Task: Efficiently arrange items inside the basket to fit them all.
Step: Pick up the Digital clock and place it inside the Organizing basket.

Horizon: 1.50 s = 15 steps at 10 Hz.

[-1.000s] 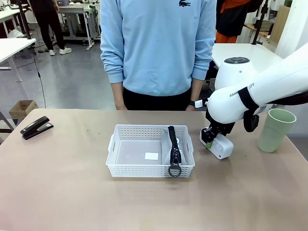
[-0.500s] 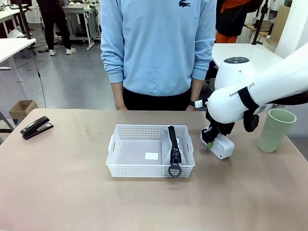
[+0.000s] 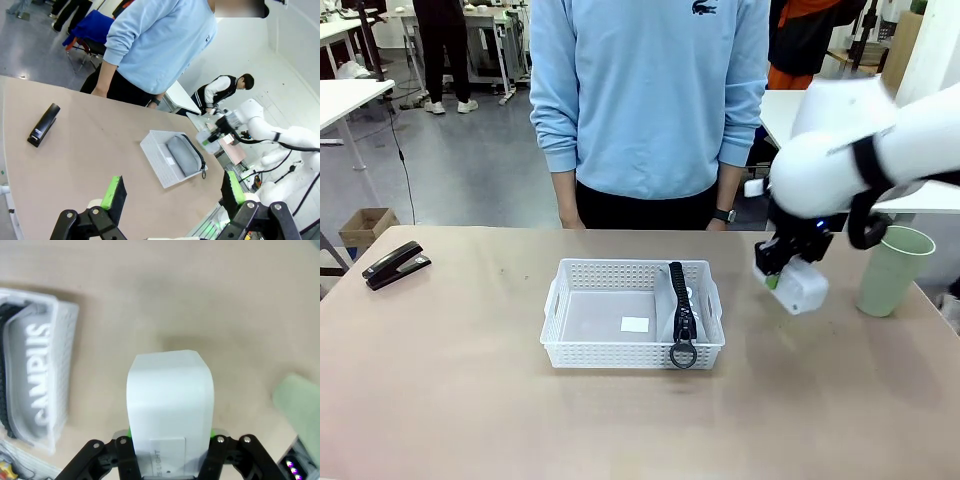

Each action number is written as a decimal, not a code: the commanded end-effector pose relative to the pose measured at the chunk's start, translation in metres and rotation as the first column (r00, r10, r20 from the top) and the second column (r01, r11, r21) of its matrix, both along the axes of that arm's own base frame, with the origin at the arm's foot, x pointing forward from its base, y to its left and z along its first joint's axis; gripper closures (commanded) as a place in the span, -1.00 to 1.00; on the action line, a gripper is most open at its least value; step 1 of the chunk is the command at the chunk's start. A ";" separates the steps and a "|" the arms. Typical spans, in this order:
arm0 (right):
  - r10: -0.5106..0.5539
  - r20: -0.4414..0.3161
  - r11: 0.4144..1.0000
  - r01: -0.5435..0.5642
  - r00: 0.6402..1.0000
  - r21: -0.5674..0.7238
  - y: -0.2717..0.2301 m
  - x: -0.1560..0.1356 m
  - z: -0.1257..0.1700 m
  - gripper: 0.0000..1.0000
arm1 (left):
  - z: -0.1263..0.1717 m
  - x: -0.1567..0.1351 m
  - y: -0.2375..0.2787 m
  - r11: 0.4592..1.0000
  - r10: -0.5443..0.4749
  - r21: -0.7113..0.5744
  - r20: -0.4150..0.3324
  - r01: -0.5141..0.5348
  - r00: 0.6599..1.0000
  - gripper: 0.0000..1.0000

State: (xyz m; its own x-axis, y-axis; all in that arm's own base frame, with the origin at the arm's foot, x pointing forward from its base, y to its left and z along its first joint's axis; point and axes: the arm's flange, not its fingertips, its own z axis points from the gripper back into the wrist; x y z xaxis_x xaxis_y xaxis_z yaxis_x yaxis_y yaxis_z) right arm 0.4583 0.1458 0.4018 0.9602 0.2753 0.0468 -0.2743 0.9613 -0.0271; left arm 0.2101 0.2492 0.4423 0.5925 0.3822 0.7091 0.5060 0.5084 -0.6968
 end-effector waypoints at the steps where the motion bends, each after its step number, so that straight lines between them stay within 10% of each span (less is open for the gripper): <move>1: -0.110 0.025 0.994 0.110 0.994 0.010 -0.019 -0.060 0.055 1.00 | 0.001 0.000 -0.001 1.000 0.000 -0.005 0.027 0.000 1.000 -1.00; 4: -0.185 0.026 0.979 0.182 0.982 0.091 -0.047 -0.118 0.075 1.00 | 0.001 0.000 -0.001 1.000 0.000 -0.005 0.027 0.000 1.000 -1.00; 8: -0.119 -0.001 0.993 0.119 0.993 0.017 -0.033 -0.087 0.075 1.00 | 0.001 0.000 -0.001 1.000 0.000 -0.005 0.027 0.000 1.000 -1.00; 9: -0.133 -0.009 0.991 0.133 0.991 0.024 -0.039 -0.101 0.072 -0.02 | 0.001 0.000 -0.001 1.000 0.000 -0.005 0.027 0.000 1.000 -1.00; 15: 0.153 0.195 0.985 -0.164 0.969 0.043 0.089 -0.089 0.089 -0.02 | 0.001 0.000 -0.001 1.000 0.000 -0.005 0.027 0.000 1.000 -1.00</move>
